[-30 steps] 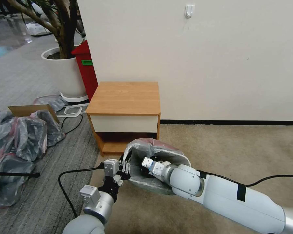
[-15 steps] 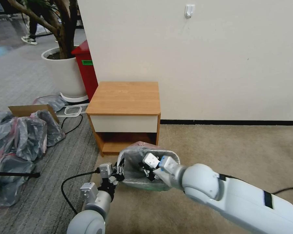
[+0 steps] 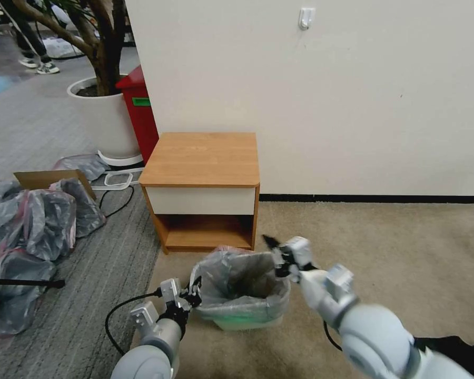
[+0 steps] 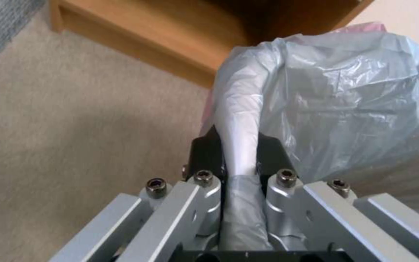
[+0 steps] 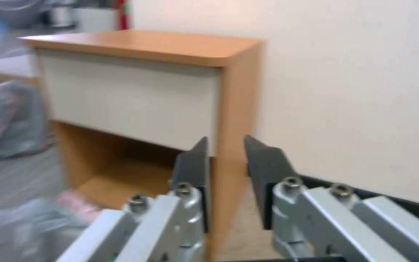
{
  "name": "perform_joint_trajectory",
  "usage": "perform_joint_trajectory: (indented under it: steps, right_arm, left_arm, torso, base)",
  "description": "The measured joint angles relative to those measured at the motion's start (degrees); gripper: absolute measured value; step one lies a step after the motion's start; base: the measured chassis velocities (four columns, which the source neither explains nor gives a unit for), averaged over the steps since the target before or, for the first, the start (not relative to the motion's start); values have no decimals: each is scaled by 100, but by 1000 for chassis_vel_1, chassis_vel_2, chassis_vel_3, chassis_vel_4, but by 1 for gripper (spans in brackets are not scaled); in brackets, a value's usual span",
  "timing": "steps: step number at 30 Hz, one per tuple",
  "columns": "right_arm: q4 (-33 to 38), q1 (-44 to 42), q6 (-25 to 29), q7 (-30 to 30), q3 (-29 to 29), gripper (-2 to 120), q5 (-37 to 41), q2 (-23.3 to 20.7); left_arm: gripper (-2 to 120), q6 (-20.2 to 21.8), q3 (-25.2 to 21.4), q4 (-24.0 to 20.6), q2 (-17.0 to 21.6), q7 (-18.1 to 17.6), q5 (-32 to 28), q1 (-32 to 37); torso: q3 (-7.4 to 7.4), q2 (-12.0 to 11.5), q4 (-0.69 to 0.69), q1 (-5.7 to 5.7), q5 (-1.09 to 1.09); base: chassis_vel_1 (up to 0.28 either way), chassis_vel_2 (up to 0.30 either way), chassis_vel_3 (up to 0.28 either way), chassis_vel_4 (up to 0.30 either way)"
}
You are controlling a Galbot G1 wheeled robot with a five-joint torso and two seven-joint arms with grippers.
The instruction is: Pick up the garbage bag from the table and place it over the trash can.
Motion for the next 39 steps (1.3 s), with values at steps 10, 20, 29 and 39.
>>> perform_joint_trajectory:
  steps: [10, 20, 29, 39]
  right_arm:
    - [-219, -1024, 989, 487, 671, 59, -1121, 1433]
    - [-263, -1206, 1235, 529, 913, 93, -1257, 1719]
    - [-245, -1164, 1229, 563, 921, 100, -1207, 1695]
    - [-179, -1115, 1182, 613, 1048, 100, -941, 1525]
  left_arm:
    - [7, 122, 212, -16, 31, -92, 355, 116]
    - [7, 73, 343, -16, -22, -172, 520, 182]
    - [14, 60, 365, 14, -44, -135, 785, 210]
    - [54, 44, 342, -66, -57, -5, 913, 304]
  torso:
    - [0, 0, 1, 0, 0]
    - [0, 0, 1, 0, 0]
    - [0, 0, 1, 0, 1]
    - [1, 0, 1, 0, 1]
  base:
    - [0, 0, 0, 0]
    - [0, 0, 0, 0]
    - [0, 0, 0, 0]
    - [0, 0, 0, 0]
